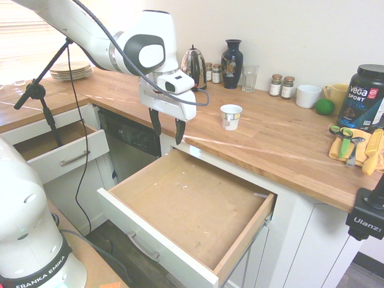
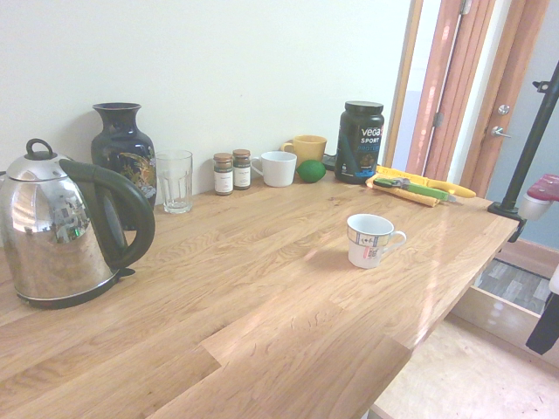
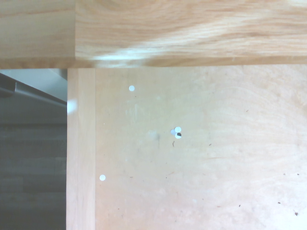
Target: Put mug in the drawer
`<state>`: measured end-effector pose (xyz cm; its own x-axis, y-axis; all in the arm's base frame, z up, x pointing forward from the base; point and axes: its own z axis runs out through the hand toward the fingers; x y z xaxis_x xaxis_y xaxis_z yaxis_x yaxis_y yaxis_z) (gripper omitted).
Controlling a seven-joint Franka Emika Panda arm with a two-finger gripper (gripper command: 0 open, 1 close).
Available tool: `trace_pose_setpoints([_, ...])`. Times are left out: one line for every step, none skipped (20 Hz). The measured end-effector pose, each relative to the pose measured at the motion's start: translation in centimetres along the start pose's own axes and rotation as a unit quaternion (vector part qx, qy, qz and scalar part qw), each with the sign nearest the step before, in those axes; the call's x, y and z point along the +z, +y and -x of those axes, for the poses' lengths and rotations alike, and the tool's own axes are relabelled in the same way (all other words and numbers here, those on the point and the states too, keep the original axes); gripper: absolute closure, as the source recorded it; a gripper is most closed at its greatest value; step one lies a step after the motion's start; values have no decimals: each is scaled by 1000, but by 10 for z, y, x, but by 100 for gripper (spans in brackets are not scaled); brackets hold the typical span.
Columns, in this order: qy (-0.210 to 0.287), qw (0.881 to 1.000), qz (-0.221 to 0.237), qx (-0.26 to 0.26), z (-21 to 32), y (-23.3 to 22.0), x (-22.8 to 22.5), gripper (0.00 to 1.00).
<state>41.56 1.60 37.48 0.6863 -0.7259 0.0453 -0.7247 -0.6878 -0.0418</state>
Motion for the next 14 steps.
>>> trace_pose_setpoints([0, 1000, 0, 0, 0, 0, 0, 0])
trace_pose_setpoints([-2, 1000, 2, 0, 0, 0, 2, 0])
trace_pose_setpoints([-1, 1000, 1, 0, -1, -1, 2, 0])
trace_pose_setpoints([1, 1000, -2, 0, -5, -5, 0, 0])
trace_pose_setpoints([4, 1000, -6, 1, -10, -10, -4, 0])
trace_pose_setpoints([7, 1000, -10, 4, -17, -18, -8, 0])
trace_pose_setpoints([9, 1000, -14, 6, -25, -26, -12, 0])
trace_pose_setpoints([10, 1000, -16, 8, -33, -33, -15, 0])
trace_pose_setpoints([11, 1000, -18, 11, -42, -40, -18, 0])
trace_pose_setpoints([13, 1000, -18, 12, -50, -47, -22, 0])
trace_pose_setpoints([17, 1000, -18, 14, -59, -56, -26, 0])
trace_pose_setpoints([22, 1000, -18, 15, -67, -64, -32, 0])
trace_pose_setpoints([27, 999, -17, 15, -76, -73, -38, 0])
trace_pose_setpoints([31, 999, -17, 16, -84, -83, -44, 0])
